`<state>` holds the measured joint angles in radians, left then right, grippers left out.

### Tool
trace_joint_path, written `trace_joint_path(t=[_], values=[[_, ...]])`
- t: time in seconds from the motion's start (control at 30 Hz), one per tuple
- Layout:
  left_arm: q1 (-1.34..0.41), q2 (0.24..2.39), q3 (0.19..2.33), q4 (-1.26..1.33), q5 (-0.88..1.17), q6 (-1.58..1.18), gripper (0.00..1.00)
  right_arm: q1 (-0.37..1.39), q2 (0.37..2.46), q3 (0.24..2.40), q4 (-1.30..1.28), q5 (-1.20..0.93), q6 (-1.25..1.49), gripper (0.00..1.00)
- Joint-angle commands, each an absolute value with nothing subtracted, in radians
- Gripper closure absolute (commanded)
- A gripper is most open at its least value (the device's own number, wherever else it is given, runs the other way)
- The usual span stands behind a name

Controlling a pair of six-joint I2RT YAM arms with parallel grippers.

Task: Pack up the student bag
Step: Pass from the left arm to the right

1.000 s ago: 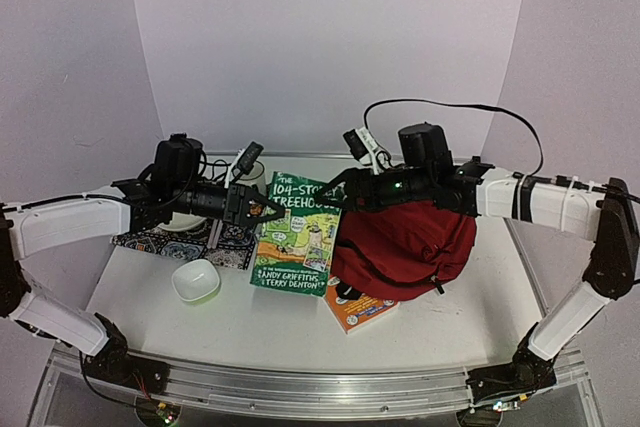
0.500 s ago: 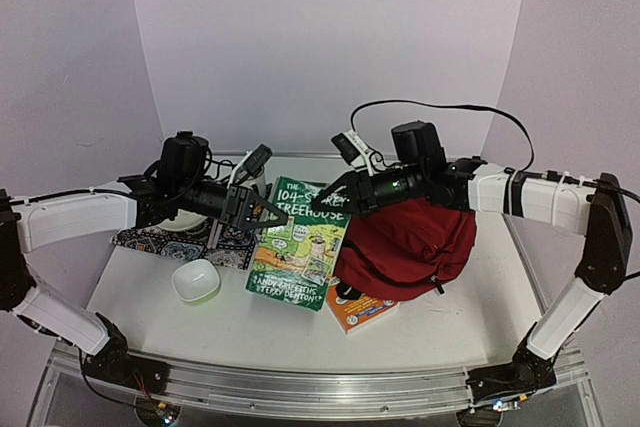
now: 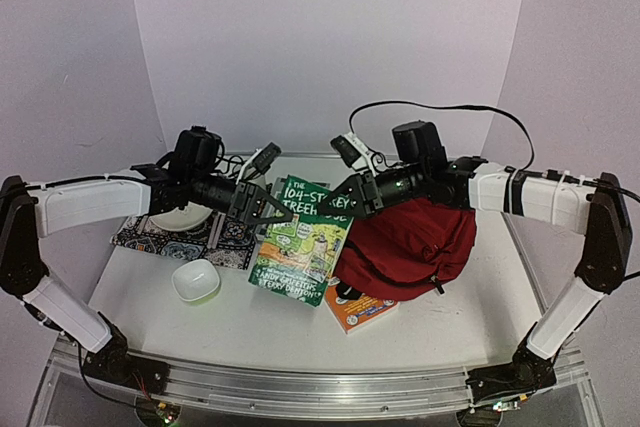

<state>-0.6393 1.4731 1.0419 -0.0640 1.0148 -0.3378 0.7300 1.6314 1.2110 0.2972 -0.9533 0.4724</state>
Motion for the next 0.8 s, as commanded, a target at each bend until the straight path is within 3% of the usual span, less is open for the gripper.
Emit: trace_joint_path(t=[0.0,0.1,0.23,0.5,0.77], values=[[-0.62,1.46,1.112,-0.084,1.045,-0.271,1.0,0.741,1.603,1.281,0.256,-1.015,0.394,0.34],[-0.62,1.435,1.117,-0.163,1.038,-0.192,1.0,0.727,1.585,1.307,0.157,-0.96,0.299,0.14],[-0.62,1.413,1.139,-0.27,1.023,-0.102,1.0,0.719,1.578,1.37,-0.024,-0.855,0.153,0.03],[-0.622,1.446,1.215,-0.47,0.969,0.05,1.0,0.718,1.591,1.475,-0.174,-0.831,0.01,0.02],[-0.709,1.459,1.285,-0.565,0.942,0.164,1.0,0.721,1.665,1.517,-0.196,-0.956,-0.068,0.02]])
